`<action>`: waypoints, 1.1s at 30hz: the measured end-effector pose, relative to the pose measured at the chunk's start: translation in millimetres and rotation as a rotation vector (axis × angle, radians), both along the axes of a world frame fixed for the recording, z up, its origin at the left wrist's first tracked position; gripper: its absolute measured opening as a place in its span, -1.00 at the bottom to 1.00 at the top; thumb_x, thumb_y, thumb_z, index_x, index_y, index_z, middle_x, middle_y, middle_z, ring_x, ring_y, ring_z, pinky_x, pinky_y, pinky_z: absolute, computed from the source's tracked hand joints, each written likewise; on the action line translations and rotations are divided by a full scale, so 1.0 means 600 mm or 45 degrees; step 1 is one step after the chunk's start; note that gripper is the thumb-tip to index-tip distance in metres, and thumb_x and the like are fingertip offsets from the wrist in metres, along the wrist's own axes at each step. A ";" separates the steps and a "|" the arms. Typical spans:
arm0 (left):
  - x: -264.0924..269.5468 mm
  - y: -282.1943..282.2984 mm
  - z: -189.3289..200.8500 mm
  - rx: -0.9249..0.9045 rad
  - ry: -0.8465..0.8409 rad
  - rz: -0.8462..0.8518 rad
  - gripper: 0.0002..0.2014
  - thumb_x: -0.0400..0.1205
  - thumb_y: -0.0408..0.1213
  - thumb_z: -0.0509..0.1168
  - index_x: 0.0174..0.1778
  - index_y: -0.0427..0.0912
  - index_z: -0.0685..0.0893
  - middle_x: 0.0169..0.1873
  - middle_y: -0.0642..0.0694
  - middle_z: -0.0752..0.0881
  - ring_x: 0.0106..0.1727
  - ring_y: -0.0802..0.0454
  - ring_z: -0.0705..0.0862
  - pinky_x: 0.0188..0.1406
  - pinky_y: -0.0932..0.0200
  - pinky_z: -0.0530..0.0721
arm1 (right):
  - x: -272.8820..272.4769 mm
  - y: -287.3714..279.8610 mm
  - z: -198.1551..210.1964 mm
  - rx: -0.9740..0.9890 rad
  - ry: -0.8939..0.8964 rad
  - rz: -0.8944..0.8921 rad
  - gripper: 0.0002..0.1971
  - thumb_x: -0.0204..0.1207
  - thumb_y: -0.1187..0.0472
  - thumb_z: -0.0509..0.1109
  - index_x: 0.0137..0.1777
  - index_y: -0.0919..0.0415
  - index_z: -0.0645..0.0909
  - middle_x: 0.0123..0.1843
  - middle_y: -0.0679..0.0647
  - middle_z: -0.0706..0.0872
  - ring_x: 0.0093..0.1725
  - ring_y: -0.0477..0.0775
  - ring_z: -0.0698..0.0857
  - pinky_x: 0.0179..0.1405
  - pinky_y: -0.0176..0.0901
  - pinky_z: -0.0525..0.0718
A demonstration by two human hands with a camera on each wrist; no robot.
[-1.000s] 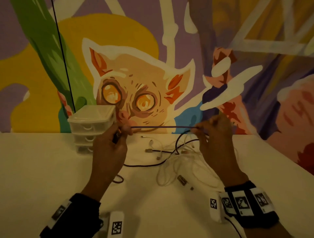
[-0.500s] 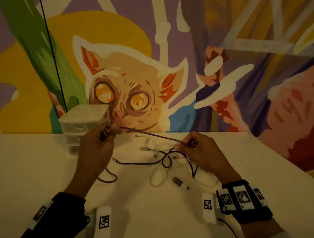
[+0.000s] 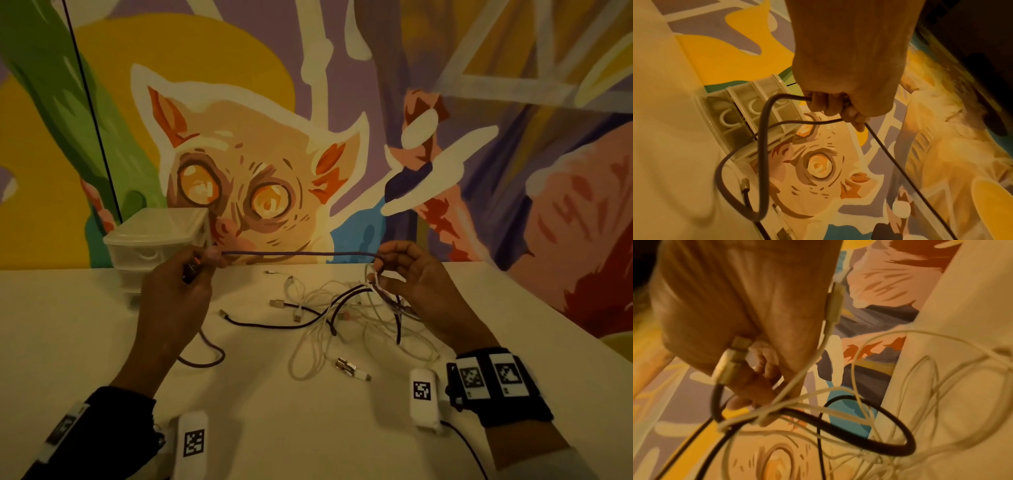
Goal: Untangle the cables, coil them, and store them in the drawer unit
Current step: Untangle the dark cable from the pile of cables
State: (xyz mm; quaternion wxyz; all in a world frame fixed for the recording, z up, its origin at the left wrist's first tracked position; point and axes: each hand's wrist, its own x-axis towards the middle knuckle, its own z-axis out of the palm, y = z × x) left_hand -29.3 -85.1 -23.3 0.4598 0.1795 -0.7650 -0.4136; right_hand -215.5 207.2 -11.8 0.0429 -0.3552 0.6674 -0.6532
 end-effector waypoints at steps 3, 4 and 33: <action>0.000 0.004 -0.002 -0.002 -0.003 -0.004 -0.73 0.82 0.06 0.29 -0.08 0.07 0.81 -0.25 -0.13 0.75 -0.25 0.02 0.64 -0.20 0.19 0.54 | -0.001 -0.006 -0.004 0.011 0.004 0.034 -0.46 0.49 0.70 0.46 0.36 0.18 0.67 0.03 0.14 0.73 0.12 0.06 0.74 0.23 -0.10 0.80; -0.001 0.002 -0.004 -0.002 -0.003 0.005 -0.72 0.82 0.07 0.28 -0.07 0.06 0.81 -0.27 -0.13 0.75 -0.26 0.03 0.62 -0.20 0.19 0.53 | -0.002 -0.005 -0.003 -0.006 -0.016 0.069 -0.45 0.49 0.71 0.45 0.36 0.18 0.68 0.02 0.12 0.72 0.11 0.03 0.73 0.22 -0.10 0.79; 0.010 0.014 0.006 0.596 0.072 -0.923 -0.68 0.84 0.02 0.29 0.38 0.01 0.83 -0.35 -0.08 0.17 -0.43 0.13 0.16 -0.52 0.27 0.20 | 0.089 -0.002 0.108 0.947 0.645 -0.123 -0.77 0.71 -0.16 0.37 0.33 -0.32 0.64 0.29 -0.34 0.67 0.23 -0.28 0.70 0.12 -0.38 0.65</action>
